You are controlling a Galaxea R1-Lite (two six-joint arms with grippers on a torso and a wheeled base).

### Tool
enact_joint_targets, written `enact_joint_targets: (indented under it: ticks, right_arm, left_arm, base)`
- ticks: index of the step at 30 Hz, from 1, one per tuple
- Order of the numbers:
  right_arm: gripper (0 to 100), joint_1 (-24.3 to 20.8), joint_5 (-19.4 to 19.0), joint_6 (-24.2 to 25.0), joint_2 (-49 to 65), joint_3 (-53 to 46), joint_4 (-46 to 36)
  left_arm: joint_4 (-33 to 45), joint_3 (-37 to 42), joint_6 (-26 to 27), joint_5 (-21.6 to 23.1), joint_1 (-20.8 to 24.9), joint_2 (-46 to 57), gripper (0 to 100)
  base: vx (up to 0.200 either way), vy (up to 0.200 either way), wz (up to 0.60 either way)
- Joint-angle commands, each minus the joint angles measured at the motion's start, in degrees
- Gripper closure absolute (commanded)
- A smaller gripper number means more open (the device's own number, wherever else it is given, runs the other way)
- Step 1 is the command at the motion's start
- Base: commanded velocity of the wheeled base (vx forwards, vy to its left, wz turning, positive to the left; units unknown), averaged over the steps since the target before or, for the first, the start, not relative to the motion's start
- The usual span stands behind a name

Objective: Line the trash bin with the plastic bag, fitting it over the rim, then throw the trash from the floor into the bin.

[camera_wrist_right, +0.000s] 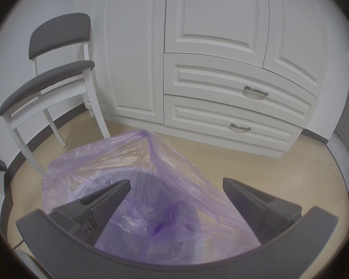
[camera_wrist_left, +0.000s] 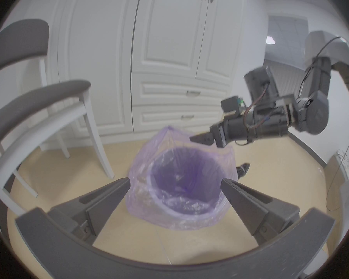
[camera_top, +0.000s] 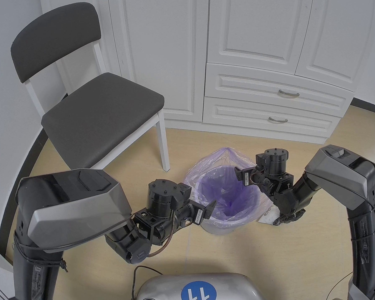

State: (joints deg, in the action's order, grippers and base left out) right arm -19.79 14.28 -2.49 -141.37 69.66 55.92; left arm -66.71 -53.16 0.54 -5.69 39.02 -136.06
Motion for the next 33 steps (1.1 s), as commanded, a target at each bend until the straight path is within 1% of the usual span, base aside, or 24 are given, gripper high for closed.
enact_joint_targets:
  ticks: [1,3,5,7,8,10,11,12,15,17,18,19,20,22,23,24,29,33]
  right_arm:
    - [0,0.8,-0.3,0.5,3.9,-0.5,-0.6]
    - [0,1.0,-0.3,0.5,4.4,-0.5,-1.1]
    - [0,1.3,-0.3,0.5,5.1,-0.8,-2.2]
    - [0,1.7,-0.2,0.5,6.1,-1.7,-5.2]
    - [0,1.7,-0.3,0.5,6.7,-2.1,-6.8]
    - [0,1.9,-0.4,0.6,7.5,-2.0,-9.8]
    - [0,1.9,-0.4,0.6,7.5,-2.0,-9.8]
    - [0,2.3,-0.8,0.6,7.4,-1.5,-10.4]
    - [0,2.7,-3.5,0.7,7.0,-1.4,-11.0]
    - [0,2.8,-4.4,0.8,5.7,-1.3,-11.0]
    - [0,2.8,-4.4,0.9,4.8,-0.8,-11.0]
    - [0,2.8,-4.4,0.9,4.8,-0.8,-11.0]
    - [0,3.0,-4.4,1.0,3.2,0.3,-11.1]
    - [0,3.3,-4.3,1.0,1.8,1.4,-11.1]
    - [0,3.4,-4.4,1.0,1.5,1.6,-11.1]
    - [0,3.9,-4.4,1.0,0.7,2.2,-11.1]
    - [0,4.4,-4.9,1.2,-0.6,3.9,-12.3]
    - [0,4.4,-5.7,2.1,-1.1,4.2,-12.9]
  left_arm:
    - [-2.9,4.1,2.6,2.7,1.1,3.7,0]
    - [-1.7,3.5,2.5,2.7,1.1,3.7,0]
    - [2.4,0.9,2.5,2.5,0.8,3.6,0]
    - [8.2,-4.0,1.0,0.9,0.4,3.3,0]
    - [10.3,-6.3,-0.9,-0.2,0.1,3.0,0]
    - [15.4,-12.2,-7.0,-2.6,0.0,1.4,0]
    - [15.4,-12.2,-7.0,-2.6,0.0,1.4,0]
    - [22.2,-17.9,-10.2,-4.0,-0.2,0.5,0]
    - [35.1,-27.2,-10.5,-4.0,-1.8,0.0,0]
    - [43.9,-34.4,-10.8,-3.5,-2.4,-1.4,0]
    - [47.5,-38.1,-11.0,-3.4,-2.6,-2.9,0]
    - [47.5,-38.1,-11.0,-3.4,-2.6,-2.9,0]
    - [51.7,-44.6,-11.4,-3.6,-3.0,-6.9,0]
    - [52.7,-49.9,-11.4,-4.2,-3.3,-11.2,0]
    - [52.8,-50.5,-11.4,-4.2,-3.3,-11.7,0]
    - [53.6,-53.3,-11.2,-4.5,-3.6,-14.0,0]
    - [58.4,-57.8,-11.2,-4.4,-3.9,-15.9,0]
    - [60.6,-60.3,-11.1,-4.4,-4.1,-16.7,0]
  base:
    - [0.0,0.0,0.0]
    - [0.0,0.0,0.0]
    - [0.0,0.0,0.0]
    - [0.0,0.0,0.0]
    - [0.0,0.0,0.0]
    - [0.0,0.0,0.0]
    - [0.0,0.0,0.0]
    - [0.0,0.0,0.0]
    - [0.0,0.0,0.0]
    - [0.0,0.0,0.0]
    - [0.0,0.0,0.0]
    - [0.0,0.0,0.0]
    - [0.0,0.0,0.0]
    - [0.0,0.0,0.0]
    - [0.0,0.0,0.0]
    - [0.0,0.0,0.0]
    - [0.0,0.0,0.0]
    - [0.0,0.0,0.0]
